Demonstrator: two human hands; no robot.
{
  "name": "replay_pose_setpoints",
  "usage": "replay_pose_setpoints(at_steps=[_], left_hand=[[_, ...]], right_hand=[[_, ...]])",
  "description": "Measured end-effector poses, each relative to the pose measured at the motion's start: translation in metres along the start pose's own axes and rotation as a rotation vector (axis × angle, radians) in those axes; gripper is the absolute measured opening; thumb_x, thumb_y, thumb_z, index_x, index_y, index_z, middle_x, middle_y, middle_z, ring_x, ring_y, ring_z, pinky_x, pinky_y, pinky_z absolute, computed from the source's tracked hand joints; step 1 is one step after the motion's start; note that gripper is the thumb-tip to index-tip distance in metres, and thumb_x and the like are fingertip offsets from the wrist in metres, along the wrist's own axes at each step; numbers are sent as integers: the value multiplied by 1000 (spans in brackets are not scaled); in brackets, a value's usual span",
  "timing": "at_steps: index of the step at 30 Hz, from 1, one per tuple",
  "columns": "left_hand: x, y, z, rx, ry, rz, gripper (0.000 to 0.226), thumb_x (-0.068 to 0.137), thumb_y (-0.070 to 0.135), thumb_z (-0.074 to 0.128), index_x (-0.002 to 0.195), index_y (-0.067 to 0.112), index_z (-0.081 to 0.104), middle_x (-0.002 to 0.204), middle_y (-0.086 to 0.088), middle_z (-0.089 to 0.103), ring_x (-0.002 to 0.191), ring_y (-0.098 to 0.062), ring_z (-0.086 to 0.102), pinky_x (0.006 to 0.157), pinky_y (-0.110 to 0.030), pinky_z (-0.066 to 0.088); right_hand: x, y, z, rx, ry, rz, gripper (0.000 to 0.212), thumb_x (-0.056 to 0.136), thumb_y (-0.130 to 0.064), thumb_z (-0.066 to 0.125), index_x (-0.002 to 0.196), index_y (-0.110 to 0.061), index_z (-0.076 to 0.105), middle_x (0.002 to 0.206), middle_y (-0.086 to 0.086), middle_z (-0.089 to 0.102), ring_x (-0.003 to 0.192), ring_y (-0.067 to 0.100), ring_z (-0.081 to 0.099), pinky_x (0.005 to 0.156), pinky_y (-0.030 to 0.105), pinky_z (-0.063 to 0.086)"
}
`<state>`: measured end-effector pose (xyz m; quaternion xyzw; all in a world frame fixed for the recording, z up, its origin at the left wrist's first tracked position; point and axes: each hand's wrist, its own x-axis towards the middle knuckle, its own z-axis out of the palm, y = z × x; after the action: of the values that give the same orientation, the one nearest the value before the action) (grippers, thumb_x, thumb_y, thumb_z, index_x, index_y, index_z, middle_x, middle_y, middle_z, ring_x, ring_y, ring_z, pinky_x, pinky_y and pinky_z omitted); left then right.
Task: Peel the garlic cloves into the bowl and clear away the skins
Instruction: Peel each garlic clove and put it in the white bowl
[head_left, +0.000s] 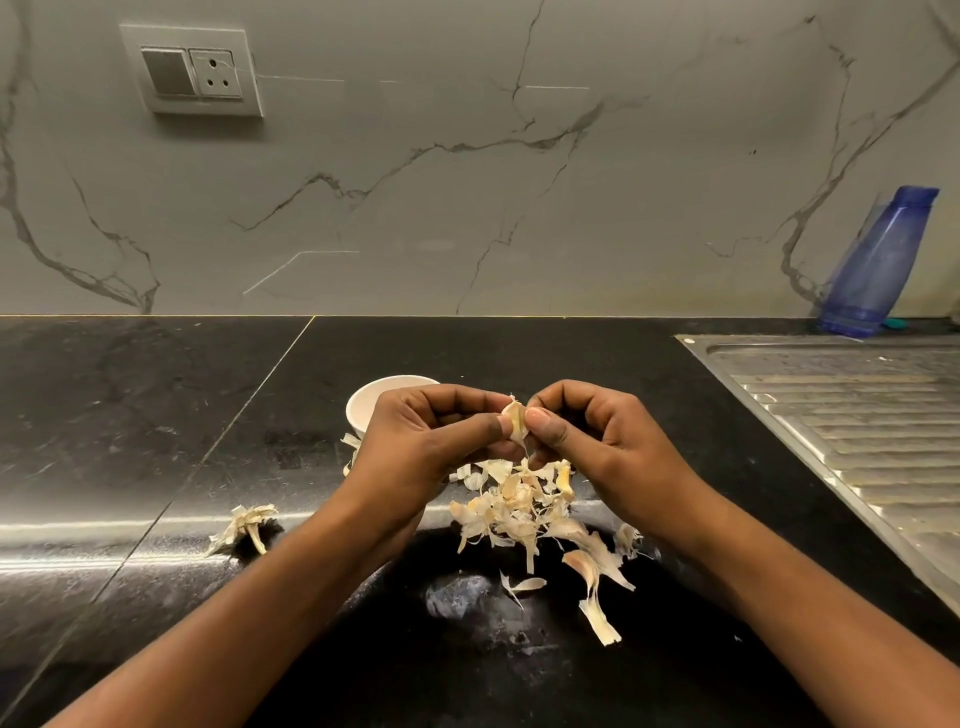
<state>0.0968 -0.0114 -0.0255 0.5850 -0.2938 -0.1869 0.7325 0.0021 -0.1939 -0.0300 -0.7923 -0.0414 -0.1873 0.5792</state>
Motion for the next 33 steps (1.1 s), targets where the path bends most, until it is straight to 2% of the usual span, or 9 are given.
replay_pose_setpoints(at_steps=[5,8,11,14,17,23,26,30,33], left_hand=[[1,1,-1,-94,-5,-86,16,92,-6,68,104,-4,78,97,-26,76,74,-27,72,73,-27,63],[1,0,-1,-141,-32,-119,16,90,0,70,103,1,80,92,-24,74,73,-23,68,69,-25,62],[1,0,-1,-119,-56,-124,29,79,10,79,107,2,80,97,-21,77,80,-24,72,72,-26,62],[0,0,-1,-68,-51,-117,35,76,8,80,111,2,77,102,-20,79,84,-24,76,76,-28,63],[-1,1,0,-124,-54,-140,35,76,4,78,111,-1,75,103,-20,78,82,-22,76,75,-27,62],[0,1,1,-347,-113,-222,34,80,-2,72,114,-7,72,108,-23,75,88,-23,75,78,-26,64],[0,2,1,-388,-144,-245,35,85,-3,69,119,-9,70,110,-24,74,91,-24,75,80,-26,64],[0,2,2,-368,-118,-248,35,83,-2,70,117,-9,70,110,-25,75,92,-25,76,82,-27,65],[1,3,2,-317,-68,-225,35,79,0,74,114,-8,72,112,-26,75,93,-26,76,80,-26,64]], right_hand=[[-1,-2,0,120,-24,43,26,97,-24,62,107,-2,71,86,-4,75,81,10,69,76,26,59],[0,-1,-1,138,-13,55,21,99,-19,63,107,-2,72,86,-2,74,81,12,69,76,25,58],[1,0,-5,91,6,52,17,102,-16,64,107,-2,72,89,1,74,81,14,68,76,26,59],[1,-1,-6,41,-15,45,19,101,-19,63,107,-3,72,88,1,74,81,13,68,75,25,59],[1,-2,-4,53,-54,57,21,102,-20,60,107,-2,70,85,-3,72,79,12,66,74,25,57],[1,-4,1,282,-109,177,30,104,-26,61,110,3,63,82,-1,64,76,14,59,75,33,56],[0,-4,1,360,-113,207,27,97,-26,60,105,-1,65,79,0,59,74,13,56,72,29,57],[1,-4,0,327,-93,209,25,100,-25,62,105,-2,67,80,3,59,74,14,56,71,29,57],[0,-3,-2,240,-14,182,24,105,-23,62,106,1,69,87,9,65,79,20,61,72,32,58]])
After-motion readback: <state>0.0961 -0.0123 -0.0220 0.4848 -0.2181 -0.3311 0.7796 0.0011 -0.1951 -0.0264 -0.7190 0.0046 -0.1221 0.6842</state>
